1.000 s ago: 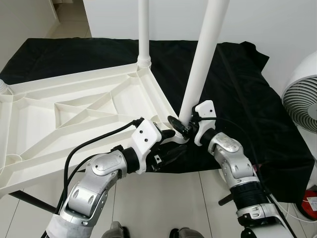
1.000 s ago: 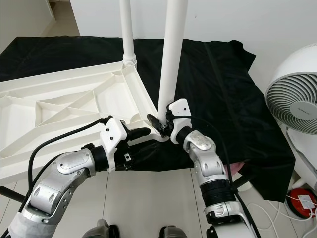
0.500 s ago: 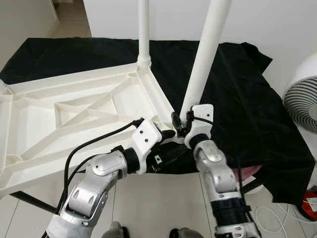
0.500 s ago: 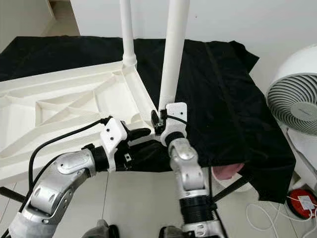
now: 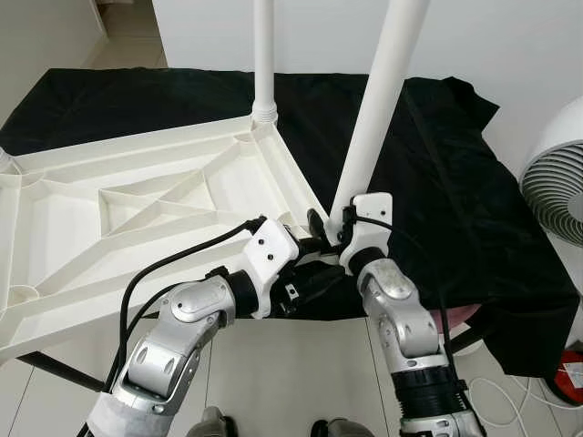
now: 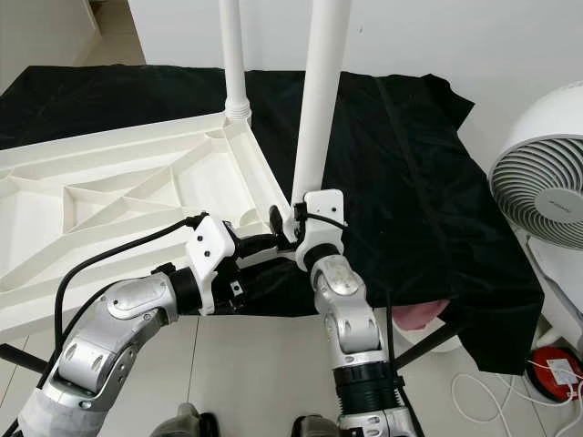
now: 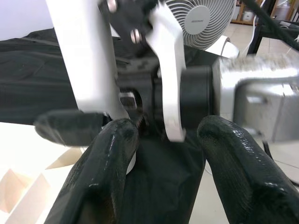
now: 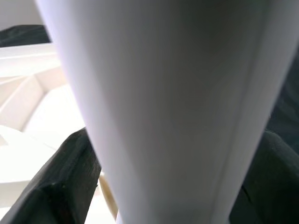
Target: Building children table
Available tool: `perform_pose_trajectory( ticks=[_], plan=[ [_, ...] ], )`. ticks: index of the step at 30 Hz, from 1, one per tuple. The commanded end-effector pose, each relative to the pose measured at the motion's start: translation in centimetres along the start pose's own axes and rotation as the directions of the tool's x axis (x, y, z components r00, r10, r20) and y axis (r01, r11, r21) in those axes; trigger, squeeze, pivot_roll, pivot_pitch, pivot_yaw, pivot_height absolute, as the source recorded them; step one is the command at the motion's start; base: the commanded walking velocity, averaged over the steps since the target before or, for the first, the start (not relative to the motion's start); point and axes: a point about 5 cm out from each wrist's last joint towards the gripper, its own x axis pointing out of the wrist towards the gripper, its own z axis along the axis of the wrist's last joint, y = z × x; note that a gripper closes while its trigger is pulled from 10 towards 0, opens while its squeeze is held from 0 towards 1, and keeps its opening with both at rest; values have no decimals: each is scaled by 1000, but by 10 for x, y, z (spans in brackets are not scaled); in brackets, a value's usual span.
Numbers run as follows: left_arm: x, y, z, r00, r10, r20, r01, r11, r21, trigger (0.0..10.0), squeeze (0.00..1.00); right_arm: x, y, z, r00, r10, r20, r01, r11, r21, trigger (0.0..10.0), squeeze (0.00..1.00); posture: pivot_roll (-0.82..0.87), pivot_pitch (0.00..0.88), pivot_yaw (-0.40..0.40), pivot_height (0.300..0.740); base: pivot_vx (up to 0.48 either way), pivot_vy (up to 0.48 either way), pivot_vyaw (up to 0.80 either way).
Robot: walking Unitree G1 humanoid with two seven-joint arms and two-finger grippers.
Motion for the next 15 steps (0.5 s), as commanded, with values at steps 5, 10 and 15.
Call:
perform_pose_trajectory(
  ticks=[5,10,15],
  plan=[
    [0,0,-2,999,36,-2,-36,999,-4,10000,0,3,-8,7,978,209,12,-208,976,-61,10000,0,-29,73,2,740,0,0,0],
    [-1,1,-4,999,41,-10,-41,999,-7,10000,0,5,-11,9,947,322,5,-320,941,-112,10000,0,-27,77,6,740,0,0,0],
    [-3,4,-11,997,69,-26,-69,997,-15,10000,0,10,-18,9,916,402,-14,-399,904,-154,10000,0,-21,73,5,740,0,0,0]
  ],
)
